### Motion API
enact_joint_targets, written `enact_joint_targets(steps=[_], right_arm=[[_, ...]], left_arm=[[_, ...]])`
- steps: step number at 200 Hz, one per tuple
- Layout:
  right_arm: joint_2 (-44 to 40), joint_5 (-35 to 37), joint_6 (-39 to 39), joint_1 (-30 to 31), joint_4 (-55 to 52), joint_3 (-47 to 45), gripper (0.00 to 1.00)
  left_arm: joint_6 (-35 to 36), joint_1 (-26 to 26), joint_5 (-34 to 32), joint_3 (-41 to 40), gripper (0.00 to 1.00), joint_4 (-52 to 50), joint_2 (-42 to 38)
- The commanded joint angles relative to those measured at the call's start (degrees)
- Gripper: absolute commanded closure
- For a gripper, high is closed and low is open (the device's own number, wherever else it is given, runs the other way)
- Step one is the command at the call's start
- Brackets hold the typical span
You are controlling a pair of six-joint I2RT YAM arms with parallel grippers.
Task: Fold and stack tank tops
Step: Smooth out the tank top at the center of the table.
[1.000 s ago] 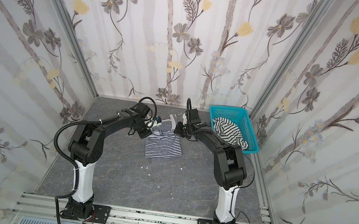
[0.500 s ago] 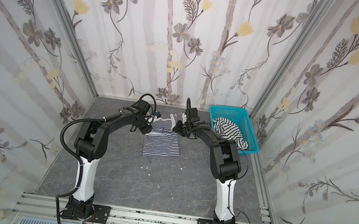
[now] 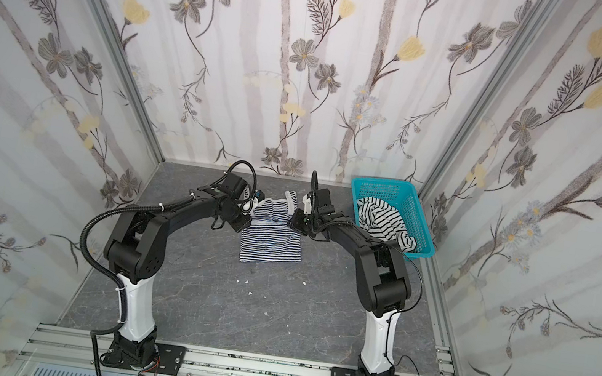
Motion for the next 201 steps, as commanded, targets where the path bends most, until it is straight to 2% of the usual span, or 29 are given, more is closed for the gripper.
enact_joint_targets(steps=[1, 89, 157, 201], right_arm=[[1.91, 0.96, 0.44, 0.26, 1.29, 1.82, 0.88], [11.05, 4.98, -0.43, -0.09, -7.45, 15.48, 0.89], [2.95, 4.89, -1.70, 0.56, -2.78, 8.32, 0.86], [5.24, 5.12, -2.18, 0.60, -4.61, 7.52, 0.88]], left_arm=[[-0.16, -0.11, 1.33, -0.19, 0.85, 0.81, 1.04], [-1.47, 0.01, -2.23, 9.93, 0.81, 1.55, 10.84], [-2.90, 0.73, -4.00, 12.24, 0.78, 2.08, 13.82], [-4.03, 1.06, -7.26, 14.02, 0.79, 2.20, 15.82]])
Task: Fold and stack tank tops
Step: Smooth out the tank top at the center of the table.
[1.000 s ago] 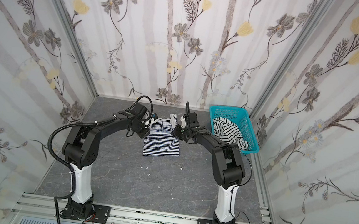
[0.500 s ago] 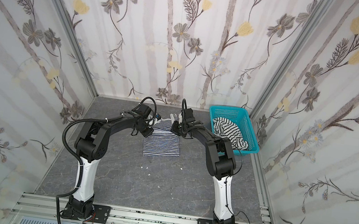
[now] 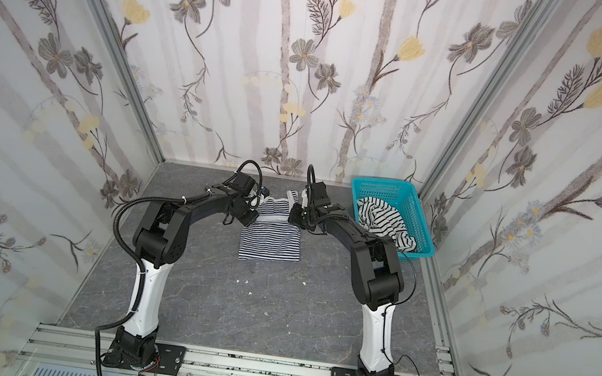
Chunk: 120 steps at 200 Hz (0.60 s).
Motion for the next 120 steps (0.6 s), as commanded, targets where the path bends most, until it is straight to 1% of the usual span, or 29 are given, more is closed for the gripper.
enact_joint_targets(steps=[1, 27, 44, 68, 76, 86, 97, 120], right_arm=[[1.32, 0.65, -0.59, 0.10, 0.85, -0.26, 0.88], [3.01, 0.32, -0.61, 0.38, 1.14, -0.04, 0.88], [4.25, 0.50, -0.49, 0.24, 1.15, 0.90, 0.88], [6.03, 0.48, 0.28, -0.25, 0.81, 2.76, 0.88], [6.16, 0.48, 0.37, -0.28, 0.73, 2.82, 0.85], [6.07, 0.89, 0.39, -0.15, 0.71, 2.71, 0.78], [6.43, 1.32, 0.54, -0.26, 0.72, 2.64, 0.74], [7.82, 1.79, 0.55, -0.23, -0.35, 3.84, 0.71]], left_arm=[[-1.20, 0.25, -3.34, 0.80, 0.78, -0.42, 1.11], [-1.69, 0.34, -3.20, 1.37, 0.78, -0.43, 0.80], [-1.60, 0.33, -3.31, 1.65, 0.76, -0.41, 0.65], [-1.50, 0.30, -4.79, 2.04, 0.75, -0.49, 1.37], [-1.55, 0.34, -5.35, 1.85, 0.74, -0.50, 1.30], [-1.60, 0.34, -5.38, 1.20, 0.74, -0.50, 0.86], [-1.51, 0.30, -4.98, 0.44, 0.74, -0.42, 0.29], [-1.42, 0.34, -5.36, -0.80, 0.73, -0.39, -0.18]])
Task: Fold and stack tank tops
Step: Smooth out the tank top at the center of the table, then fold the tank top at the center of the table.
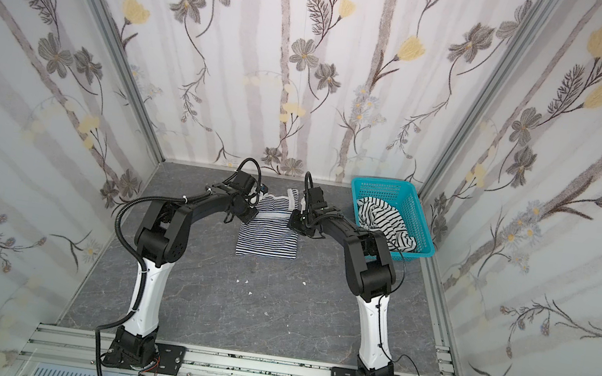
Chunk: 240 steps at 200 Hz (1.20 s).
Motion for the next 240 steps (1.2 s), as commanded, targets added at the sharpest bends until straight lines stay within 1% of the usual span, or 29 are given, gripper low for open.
enact_joint_targets(steps=[1, 26, 52, 80, 88, 96, 103, 117, 145, 179, 196, 207, 220, 240], right_arm=[[1.32, 1.78, 0.48, 0.06, 0.09, 1.21, 0.71], [2.36, 3.13, 0.51, -0.24, -0.94, 1.41, 0.71], [1.99, 2.43, -0.18, -0.35, -0.83, 0.91, 0.68], [-4.45, -0.06, -0.93, 0.63, 3.09, -3.47, 0.56], [-6.85, -0.32, -0.69, 0.85, 4.07, -5.28, 0.53], [-9.25, -0.22, -0.18, 0.99, 4.75, -7.27, 0.46], [-11.43, -0.13, 0.33, 1.08, 5.70, -9.34, 0.41], [-15.48, -0.01, 2.06, 1.09, 8.14, -14.58, 0.39], [-22.86, -1.28, 6.08, 1.52, 14.03, -26.16, 0.38], [-28.64, -3.84, 10.07, 3.17, 20.46, -36.83, 0.37], [-29.61, -5.00, 12.30, 3.85, 23.98, -40.26, 0.37], [-29.66, -4.44, 13.30, 4.31, 24.64, -41.47, 0.37], [-29.62, -3.10, 14.11, 4.85, 25.32, -42.67, 0.38], [-28.78, -2.86, 15.70, 4.86, 27.49, -44.03, 0.40]], left_arm=[[0.02, 0.12, -1.58, -1.11, 0.73, -1.28, -0.47], [0.03, 0.11, -3.08, -1.89, 0.73, -1.27, -0.43], [-0.76, 0.15, -3.84, -2.02, 0.72, -1.28, -0.85], [-1.45, 0.09, -3.29, -2.15, 0.71, -1.28, -3.10], [-1.64, 0.12, -2.61, -2.40, 0.68, -1.22, -4.25], [-2.11, 0.11, -2.07, -2.77, 0.64, -1.14, -5.48], [-2.41, 0.17, -1.50, -3.29, 0.62, -0.93, -6.65], [-2.69, 0.12, -0.29, -5.06, 0.59, -0.38, -9.17], [-1.94, -0.01, 2.50, -11.18, 0.56, 0.87, -14.88], [1.58, -0.33, 5.23, -22.67, 0.52, 3.80, -22.77], [3.37, -0.83, 6.50, -28.92, 0.50, 5.38, -26.92], [4.18, -1.34, 6.66, -32.30, 0.50, 6.51, -29.10], [5.16, -2.27, 6.32, -35.47, 0.49, 7.69, -31.05], [5.99, -3.57, 5.97, -38.90, 0.49, 9.46, -32.62]])
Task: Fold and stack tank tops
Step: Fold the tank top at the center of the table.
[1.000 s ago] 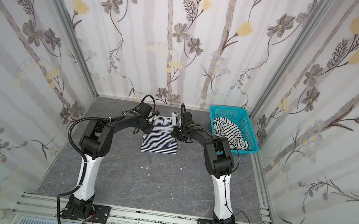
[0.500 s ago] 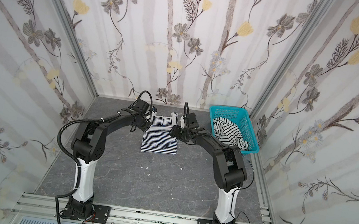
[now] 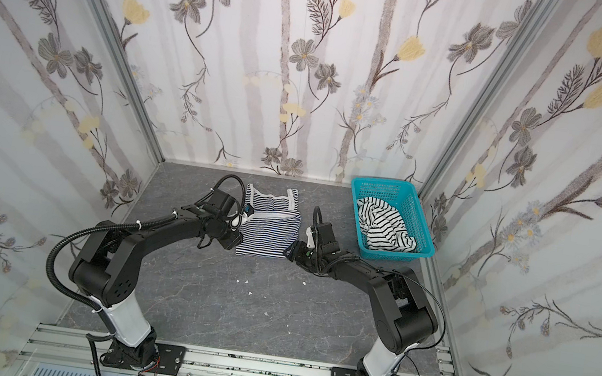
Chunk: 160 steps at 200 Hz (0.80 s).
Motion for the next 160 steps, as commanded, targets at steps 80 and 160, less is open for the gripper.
enact_joint_targets(steps=[80, 160], right_arm=[[4.24, 2.72, 8.48, -1.33, 11.19, -3.12, 0.49], [7.36, 0.02, 8.06, -1.09, 12.89, -1.97, 0.59]], left_arm=[[5.23, -3.93, -4.96, -4.47, 0.48, 8.75, -0.01], [5.11, -4.39, -4.96, -4.28, 0.47, 9.85, -0.58]])
